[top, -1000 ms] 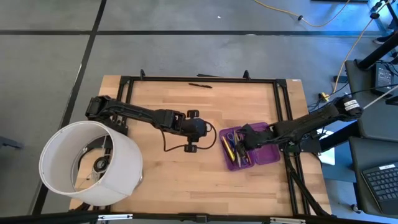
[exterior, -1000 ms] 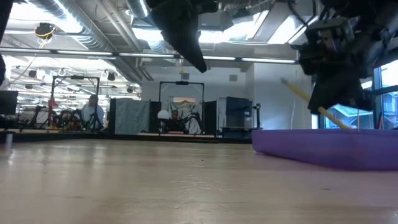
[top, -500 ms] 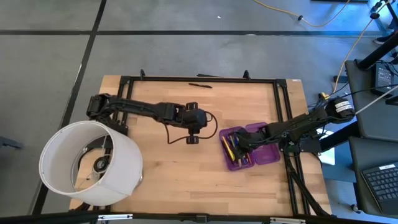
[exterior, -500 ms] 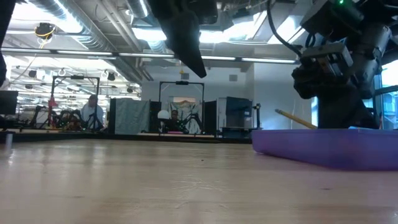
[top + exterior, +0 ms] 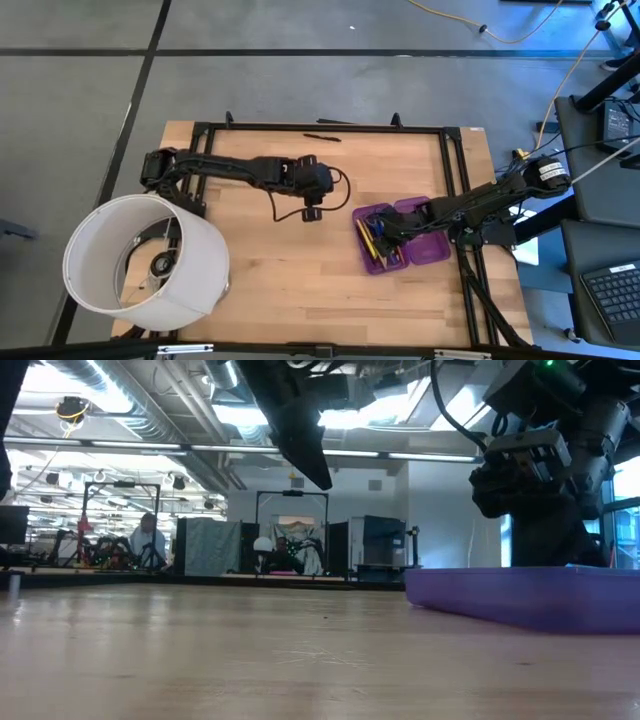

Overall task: Pick & place school supplies into a supply box
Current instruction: Put the pen into the supply box

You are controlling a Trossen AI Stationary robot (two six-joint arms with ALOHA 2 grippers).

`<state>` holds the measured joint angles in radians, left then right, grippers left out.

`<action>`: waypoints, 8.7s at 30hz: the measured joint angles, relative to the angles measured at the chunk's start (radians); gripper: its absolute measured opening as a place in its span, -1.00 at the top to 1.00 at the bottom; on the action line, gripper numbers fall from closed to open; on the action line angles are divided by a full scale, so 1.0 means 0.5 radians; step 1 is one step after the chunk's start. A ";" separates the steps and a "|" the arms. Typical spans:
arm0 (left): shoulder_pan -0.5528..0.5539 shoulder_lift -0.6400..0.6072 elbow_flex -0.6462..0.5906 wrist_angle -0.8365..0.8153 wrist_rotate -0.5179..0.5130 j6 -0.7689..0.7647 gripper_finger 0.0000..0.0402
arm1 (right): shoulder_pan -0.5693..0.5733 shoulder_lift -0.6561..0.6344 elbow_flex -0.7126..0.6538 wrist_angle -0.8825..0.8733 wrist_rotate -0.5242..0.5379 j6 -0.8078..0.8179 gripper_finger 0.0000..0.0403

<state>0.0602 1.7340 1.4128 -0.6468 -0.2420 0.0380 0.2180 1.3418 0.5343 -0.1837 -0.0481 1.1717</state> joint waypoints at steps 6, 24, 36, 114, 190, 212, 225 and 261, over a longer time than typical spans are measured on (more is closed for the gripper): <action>0.047 0.022 0.000 0.076 0.025 0.054 0.48 | 0.003 -0.145 0.000 -0.005 -0.042 -0.073 0.59; 0.609 0.189 -0.002 0.763 0.504 0.474 0.53 | 0.331 -0.694 0.002 -0.051 0.520 -0.693 0.59; 0.853 0.404 -0.001 0.898 0.520 0.451 0.52 | 0.357 -0.645 0.002 -0.139 0.916 -1.204 0.59; 1.188 0.939 0.408 0.684 0.494 1.419 0.19 | -0.004 -0.660 0.001 -0.302 1.034 -1.356 0.59; 1.401 1.052 0.409 0.230 0.803 1.367 0.48 | -0.004 -0.659 0.002 -0.303 1.033 -1.321 0.59; 1.283 0.935 0.395 0.181 0.710 1.484 0.92 | -0.003 -0.660 0.002 -0.301 1.029 -1.252 0.59; 1.127 0.725 0.403 0.120 0.943 1.344 0.92 | -0.003 -0.660 0.002 -0.294 1.055 -1.270 0.59; 0.113 0.455 0.407 0.442 1.363 1.206 0.91 | 0.666 -1.298 -0.524 0.383 1.039 -1.825 0.42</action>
<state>0.1168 1.9617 1.6161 -0.4255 0.4396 0.6411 0.5510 0.6930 0.2723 0.0077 0.4715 0.2592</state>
